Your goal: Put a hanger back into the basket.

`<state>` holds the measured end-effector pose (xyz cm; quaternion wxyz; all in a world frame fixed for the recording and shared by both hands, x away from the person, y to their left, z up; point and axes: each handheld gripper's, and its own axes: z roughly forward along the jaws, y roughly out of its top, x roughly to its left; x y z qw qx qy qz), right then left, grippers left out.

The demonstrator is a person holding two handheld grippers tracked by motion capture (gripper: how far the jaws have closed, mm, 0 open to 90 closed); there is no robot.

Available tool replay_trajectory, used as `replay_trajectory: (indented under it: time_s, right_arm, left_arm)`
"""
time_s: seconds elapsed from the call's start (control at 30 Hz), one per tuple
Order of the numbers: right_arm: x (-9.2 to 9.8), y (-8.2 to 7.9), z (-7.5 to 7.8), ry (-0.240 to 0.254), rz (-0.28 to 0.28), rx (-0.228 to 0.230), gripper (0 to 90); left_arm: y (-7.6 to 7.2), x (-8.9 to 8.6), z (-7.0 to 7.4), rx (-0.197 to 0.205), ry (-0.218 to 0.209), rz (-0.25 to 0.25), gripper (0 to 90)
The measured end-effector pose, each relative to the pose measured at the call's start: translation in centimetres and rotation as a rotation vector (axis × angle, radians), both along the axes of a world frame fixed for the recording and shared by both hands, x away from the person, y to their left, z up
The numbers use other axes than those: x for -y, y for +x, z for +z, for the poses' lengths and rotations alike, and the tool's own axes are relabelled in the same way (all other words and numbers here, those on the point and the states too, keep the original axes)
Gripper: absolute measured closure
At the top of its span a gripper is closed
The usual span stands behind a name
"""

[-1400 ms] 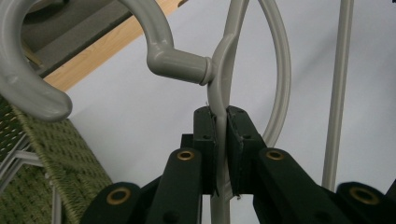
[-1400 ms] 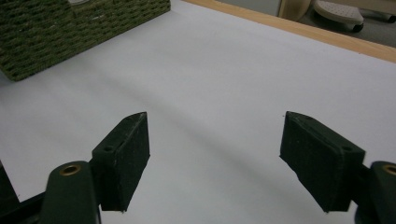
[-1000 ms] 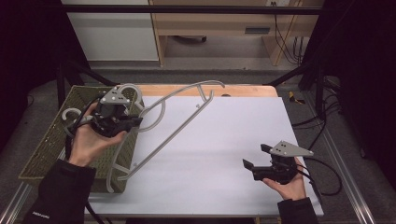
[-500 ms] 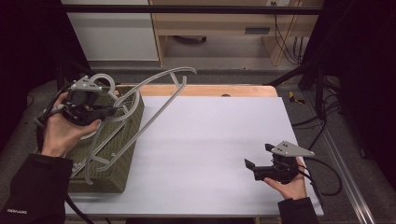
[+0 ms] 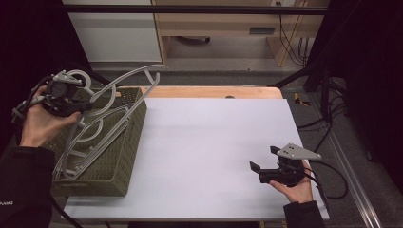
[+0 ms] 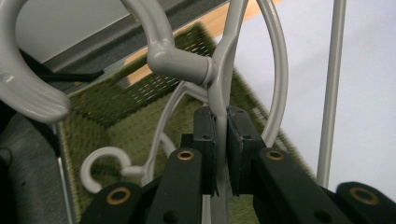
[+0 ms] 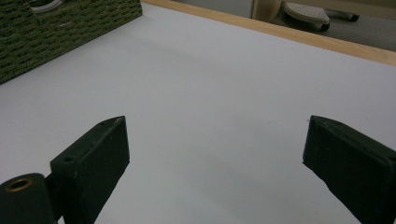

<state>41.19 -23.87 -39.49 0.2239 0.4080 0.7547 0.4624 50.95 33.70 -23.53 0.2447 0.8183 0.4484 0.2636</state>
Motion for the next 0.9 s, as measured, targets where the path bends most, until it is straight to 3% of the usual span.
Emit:
replay_trajectory:
  time_s: [0.17,0.5,0.9]
  right_arm:
    - [0.0,0.1,0.0,-0.004,-0.004,0.002,7.8]
    - [-0.1,0.1,-0.2,-0.011,-0.006,-0.008,7.9]
    - [-0.1,0.2,-0.4,-0.018,-0.013,-0.015,8.1]
  left_arm:
    - [0.6,-1.9,-0.7,-0.008,0.025,0.014,83.2]
    - [1.4,-4.5,-1.4,-0.01,0.031,0.035,83.2]
    - [2.3,-6.5,-3.9,-0.043,0.086,0.086,83.2]
